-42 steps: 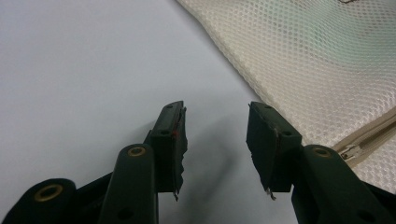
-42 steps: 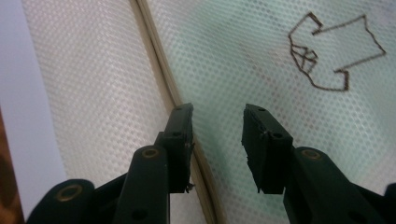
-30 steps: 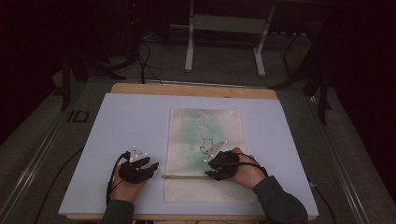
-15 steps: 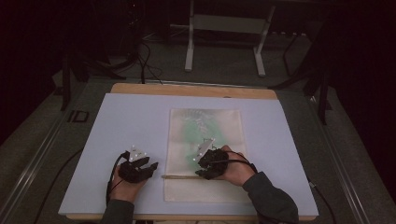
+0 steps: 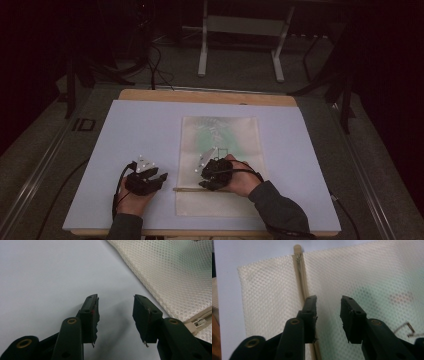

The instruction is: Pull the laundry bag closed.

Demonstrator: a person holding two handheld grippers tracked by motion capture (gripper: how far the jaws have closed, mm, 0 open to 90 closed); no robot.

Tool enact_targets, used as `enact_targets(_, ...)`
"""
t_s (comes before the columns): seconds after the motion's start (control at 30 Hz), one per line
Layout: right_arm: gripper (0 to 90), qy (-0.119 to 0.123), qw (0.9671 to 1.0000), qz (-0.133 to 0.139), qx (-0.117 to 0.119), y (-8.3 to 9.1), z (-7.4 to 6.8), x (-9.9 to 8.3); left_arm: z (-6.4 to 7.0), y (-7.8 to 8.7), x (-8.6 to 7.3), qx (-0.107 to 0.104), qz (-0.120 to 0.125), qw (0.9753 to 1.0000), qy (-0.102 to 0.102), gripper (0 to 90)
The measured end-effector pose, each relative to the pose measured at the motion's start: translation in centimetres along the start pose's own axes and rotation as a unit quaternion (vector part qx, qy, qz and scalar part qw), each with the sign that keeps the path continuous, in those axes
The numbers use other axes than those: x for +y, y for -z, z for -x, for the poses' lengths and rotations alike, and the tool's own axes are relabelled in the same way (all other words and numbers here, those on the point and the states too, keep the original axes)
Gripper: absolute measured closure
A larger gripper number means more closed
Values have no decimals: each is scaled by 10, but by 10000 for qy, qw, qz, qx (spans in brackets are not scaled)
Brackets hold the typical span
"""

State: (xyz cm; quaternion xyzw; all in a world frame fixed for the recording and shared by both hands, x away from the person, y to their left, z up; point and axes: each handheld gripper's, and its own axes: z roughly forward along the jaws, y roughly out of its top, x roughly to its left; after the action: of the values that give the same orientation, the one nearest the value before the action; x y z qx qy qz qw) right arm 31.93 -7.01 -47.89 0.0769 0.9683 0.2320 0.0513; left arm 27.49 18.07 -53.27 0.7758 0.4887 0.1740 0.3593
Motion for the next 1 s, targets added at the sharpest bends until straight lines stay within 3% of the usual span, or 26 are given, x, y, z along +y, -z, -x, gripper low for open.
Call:
enact_targets(0.6, 790, 397, 9988, -19, 274, -23, -12, 32, -1, 0, 0, 47, 4, 10000, 36, 548)
enact_targets(1.0, 796, 442, 9981, 36, 420, -35, -22, 46, -2, 1, 0, 77, -3, 10000, 34, 549)
